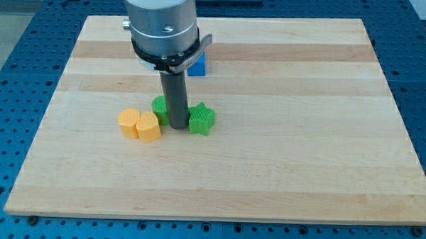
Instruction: Move the green star and green circle above the yellow hexagon
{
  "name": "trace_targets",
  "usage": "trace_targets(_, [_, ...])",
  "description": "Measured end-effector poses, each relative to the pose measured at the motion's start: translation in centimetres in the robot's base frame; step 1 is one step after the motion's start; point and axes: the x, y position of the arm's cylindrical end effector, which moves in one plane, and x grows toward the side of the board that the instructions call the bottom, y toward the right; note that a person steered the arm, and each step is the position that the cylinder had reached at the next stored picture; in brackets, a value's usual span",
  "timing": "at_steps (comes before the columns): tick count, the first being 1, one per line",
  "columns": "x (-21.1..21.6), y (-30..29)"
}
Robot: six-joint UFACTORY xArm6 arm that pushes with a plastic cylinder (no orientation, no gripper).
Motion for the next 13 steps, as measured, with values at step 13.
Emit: trace_targets(13, [-5.2, 0.5])
